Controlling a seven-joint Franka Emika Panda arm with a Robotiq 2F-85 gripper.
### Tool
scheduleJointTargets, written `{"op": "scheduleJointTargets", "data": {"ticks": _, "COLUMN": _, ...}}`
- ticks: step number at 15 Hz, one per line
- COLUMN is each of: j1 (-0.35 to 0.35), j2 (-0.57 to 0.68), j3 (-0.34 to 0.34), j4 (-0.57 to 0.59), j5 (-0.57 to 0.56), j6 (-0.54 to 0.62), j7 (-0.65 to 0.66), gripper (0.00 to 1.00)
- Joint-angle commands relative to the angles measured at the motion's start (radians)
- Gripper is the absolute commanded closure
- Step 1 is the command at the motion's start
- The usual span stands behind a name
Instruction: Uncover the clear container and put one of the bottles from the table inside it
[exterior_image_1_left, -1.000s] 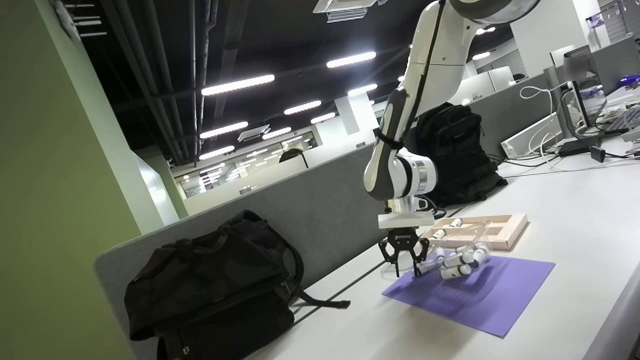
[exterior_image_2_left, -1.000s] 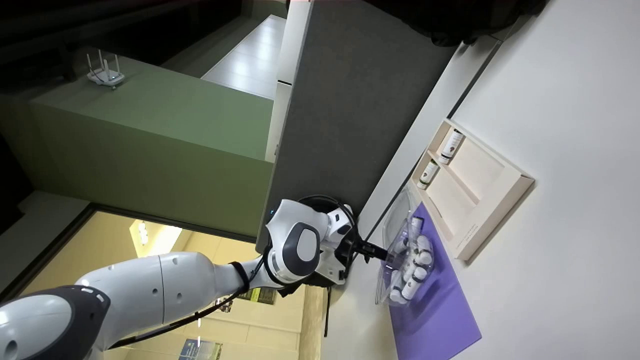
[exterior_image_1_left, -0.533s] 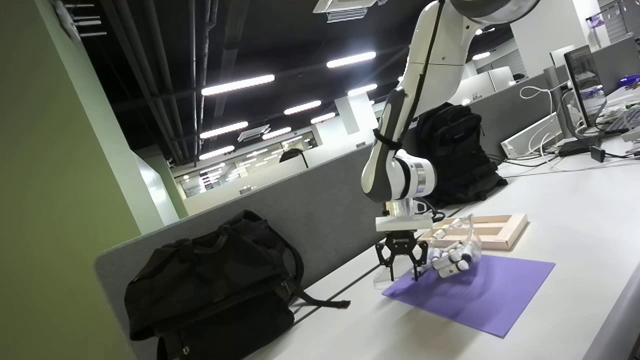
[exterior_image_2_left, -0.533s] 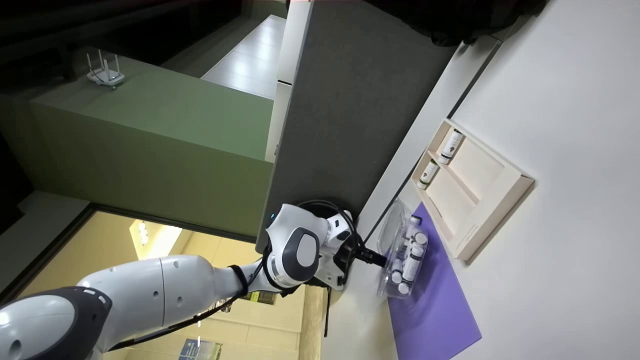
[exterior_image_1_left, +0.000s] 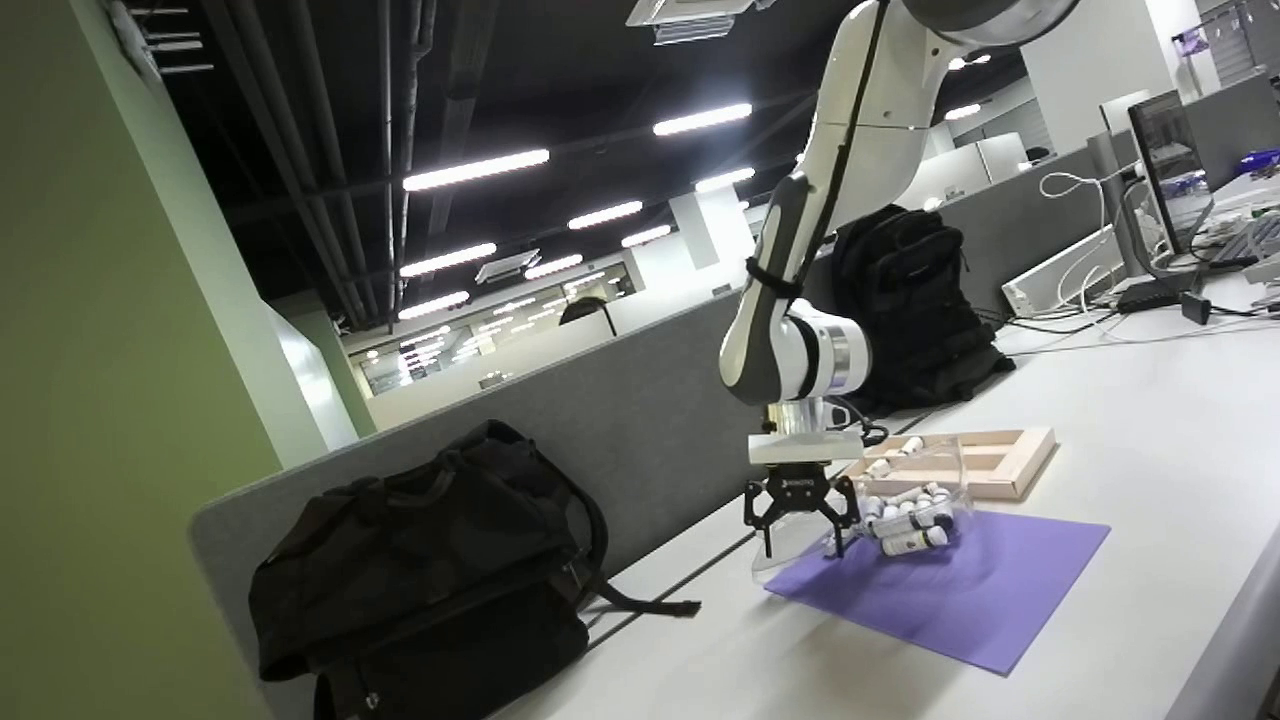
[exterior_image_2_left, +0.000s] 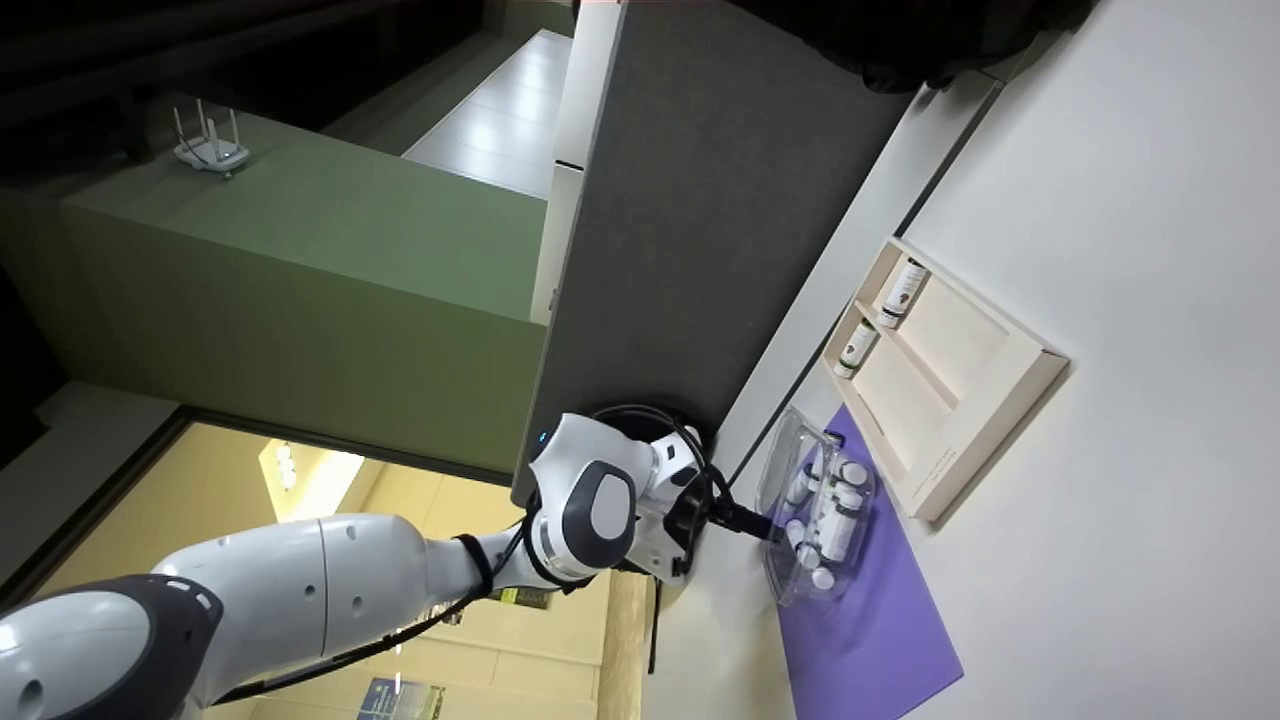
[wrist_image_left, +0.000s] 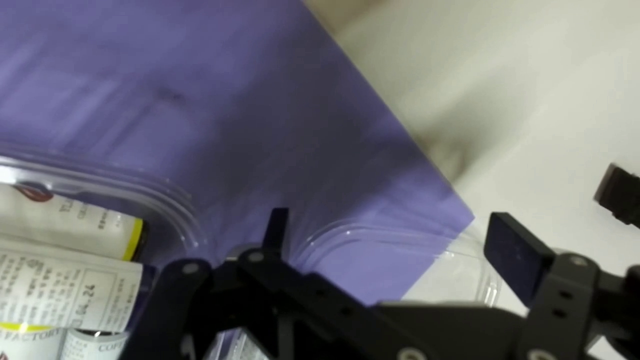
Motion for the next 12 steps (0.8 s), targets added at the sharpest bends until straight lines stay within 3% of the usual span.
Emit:
{"op": "scheduleJointTargets", "data": {"ticks": 1, "j1": -0.035, "j2": -0.044, "j3": 0.037, "j4": -0.049, "j5": 0.029, "j6": 0.012, "j7": -0.033, "gripper": 0.00}}
{"op": "scheduleJointTargets", "data": {"ticks": 8, "j1": -0.116, "j2": -0.139, "j3": 0.120, "j4": -0.107, "j5": 0.147, "j6": 0.013, "j7": -0.176, "gripper": 0.00}}
{"op": "scheduleJointTargets", "data": {"ticks": 12, "j1": -0.130, "j2": -0.172, "j3": 0.113, "j4": -0.126, "j5": 0.210, "j6": 0.015, "j7": -0.246, "gripper": 0.00}}
